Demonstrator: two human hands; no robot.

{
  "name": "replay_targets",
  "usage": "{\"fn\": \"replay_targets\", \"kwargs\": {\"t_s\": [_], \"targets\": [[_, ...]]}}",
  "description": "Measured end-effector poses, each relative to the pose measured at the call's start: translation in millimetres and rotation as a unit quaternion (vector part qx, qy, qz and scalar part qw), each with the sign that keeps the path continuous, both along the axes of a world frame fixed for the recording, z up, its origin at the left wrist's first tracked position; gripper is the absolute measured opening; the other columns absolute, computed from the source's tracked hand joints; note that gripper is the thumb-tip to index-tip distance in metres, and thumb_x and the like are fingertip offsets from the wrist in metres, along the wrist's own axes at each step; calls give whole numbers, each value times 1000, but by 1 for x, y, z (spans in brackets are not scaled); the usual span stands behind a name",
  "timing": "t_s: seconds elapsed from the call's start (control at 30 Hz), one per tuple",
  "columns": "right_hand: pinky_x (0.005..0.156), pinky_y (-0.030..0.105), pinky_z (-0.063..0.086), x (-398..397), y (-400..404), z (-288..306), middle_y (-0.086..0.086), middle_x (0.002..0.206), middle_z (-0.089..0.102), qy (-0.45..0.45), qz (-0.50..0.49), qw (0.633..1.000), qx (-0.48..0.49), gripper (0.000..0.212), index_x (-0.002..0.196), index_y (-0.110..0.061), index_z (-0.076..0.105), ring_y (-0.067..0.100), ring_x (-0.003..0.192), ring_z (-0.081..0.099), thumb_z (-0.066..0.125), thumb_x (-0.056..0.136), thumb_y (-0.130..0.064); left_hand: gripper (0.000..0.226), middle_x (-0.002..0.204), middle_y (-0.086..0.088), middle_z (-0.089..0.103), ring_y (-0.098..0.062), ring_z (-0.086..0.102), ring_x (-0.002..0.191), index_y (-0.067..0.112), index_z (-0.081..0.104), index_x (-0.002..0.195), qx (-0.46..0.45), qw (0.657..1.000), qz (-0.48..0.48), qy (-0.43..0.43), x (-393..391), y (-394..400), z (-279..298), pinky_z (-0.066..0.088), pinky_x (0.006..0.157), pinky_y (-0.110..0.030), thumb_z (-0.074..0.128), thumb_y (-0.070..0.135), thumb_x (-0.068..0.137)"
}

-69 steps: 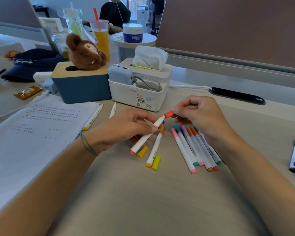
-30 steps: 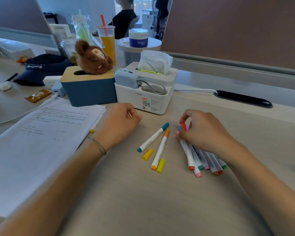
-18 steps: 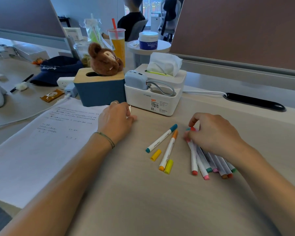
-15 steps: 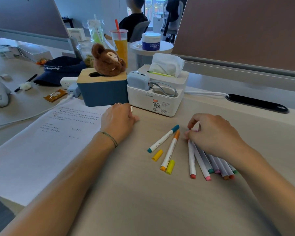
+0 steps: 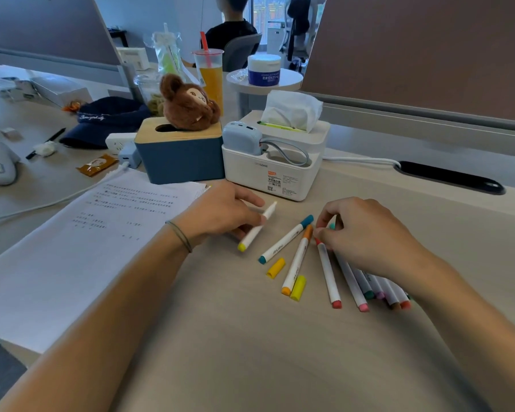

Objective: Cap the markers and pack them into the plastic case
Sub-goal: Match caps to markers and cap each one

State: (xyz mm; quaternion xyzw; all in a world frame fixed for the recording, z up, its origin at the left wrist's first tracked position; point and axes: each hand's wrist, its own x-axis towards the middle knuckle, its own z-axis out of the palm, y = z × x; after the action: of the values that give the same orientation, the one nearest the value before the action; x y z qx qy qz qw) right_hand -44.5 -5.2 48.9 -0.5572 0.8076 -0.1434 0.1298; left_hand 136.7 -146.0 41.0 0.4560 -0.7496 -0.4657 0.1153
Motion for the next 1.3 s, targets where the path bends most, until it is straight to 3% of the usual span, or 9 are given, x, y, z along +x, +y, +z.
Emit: {"fn": "replay_targets", "kwargs": {"t_s": [0.23, 0.37, 0.5, 0.6, 0.73, 0.83, 1.0, 1.1, 1.3], "targets": [[62, 28, 41, 10, 3, 0, -11, 80, 61, -31, 52, 998, 9, 5, 89, -35, 68, 8, 75, 57, 67, 93, -38, 23, 93, -7, 74, -19, 73, 77, 20, 72, 113, 45, 998, -35, 29, -2, 8, 1, 62, 74, -35, 68, 14, 92], [67, 31, 50, 24, 3, 2, -10, 82, 64, -19, 84, 996, 35, 7, 85, -33, 68, 10, 80, 59, 72, 89, -38, 15, 91, -12, 74, -22, 73, 73, 20, 68, 110, 64, 997, -35, 41, -4, 8, 1, 60, 69, -34, 62, 18, 96], [75, 37, 57, 31, 12, 9, -9, 82, 64, 33, 96, 991, 89, 33, 81, -28, 69, 9, 80, 59, 81, 74, -58, 12, 90, -11, 75, -23, 74, 72, 23, 68, 106, 62, 997, -38, 39, -4, 8, 0, 61, 70, -35, 62, 21, 96], [72, 32, 52, 36, 18, 8, -11, 84, 62, 76, 116, 985, 105, 47, 84, -28, 66, 6, 81, 56, 81, 65, -69, 11, 90, -9, 75, -23, 74, 75, 23, 68, 106, 57, 997, -48, 37, -5, 9, 0, 61, 72, -36, 63, 21, 96], [65, 26, 44, 41, 18, 4, -12, 83, 62, 79, 152, 980, 103, 38, 84, -29, 62, 4, 83, 53, 80, 71, -60, 13, 88, -7, 74, -22, 74, 74, 23, 68, 107, 60, 996, -54, 40, -6, 12, 1, 61, 69, -33, 62, 20, 96], [69, 27, 49, 41, 16, 6, -11, 81, 62, 70, 170, 978, 100, 23, 88, -30, 63, 5, 81, 55, 79, 77, -43, 13, 88, -7, 74, -23, 74, 74, 24, 68, 108, 56, 996, -55, 45, -6, 13, 1, 62, 76, -38, 62, 21, 97], [74, 37, 57, 19, 10, 14, -7, 79, 69, -40, 126, 991, 13, 20, 92, -34, 70, 9, 76, 63, 71, 82, -17, 13, 85, -5, 72, -19, 72, 71, 23, 67, 108, 57, 995, -67, 49, -9, 16, 1, 62, 77, -37, 62, 23, 97], [68, 31, 58, 1, 8, 16, -3, 77, 72, -124, 62, 987, -77, 24, 96, -34, 75, 11, 68, 68, 66, 89, -13, 13, 84, -6, 71, -18, 70, 69, 20, 68, 108, 64, 994, -77, 46, -10, 19, 2, 62, 73, -33, 60, 20, 98], [61, 32, 64, -17, 7, 16, 10, 73, 75, -298, -43, 941, -155, 16, 105, -10, 70, 29, 66, 73, 63, 95, -1, 12, 83, -9, 70, -19, 67, 70, 22, 69, 103, 67, 992, -96, 42, -12, 24, 4, 62, 70, -34, 59, 19, 99]]}}
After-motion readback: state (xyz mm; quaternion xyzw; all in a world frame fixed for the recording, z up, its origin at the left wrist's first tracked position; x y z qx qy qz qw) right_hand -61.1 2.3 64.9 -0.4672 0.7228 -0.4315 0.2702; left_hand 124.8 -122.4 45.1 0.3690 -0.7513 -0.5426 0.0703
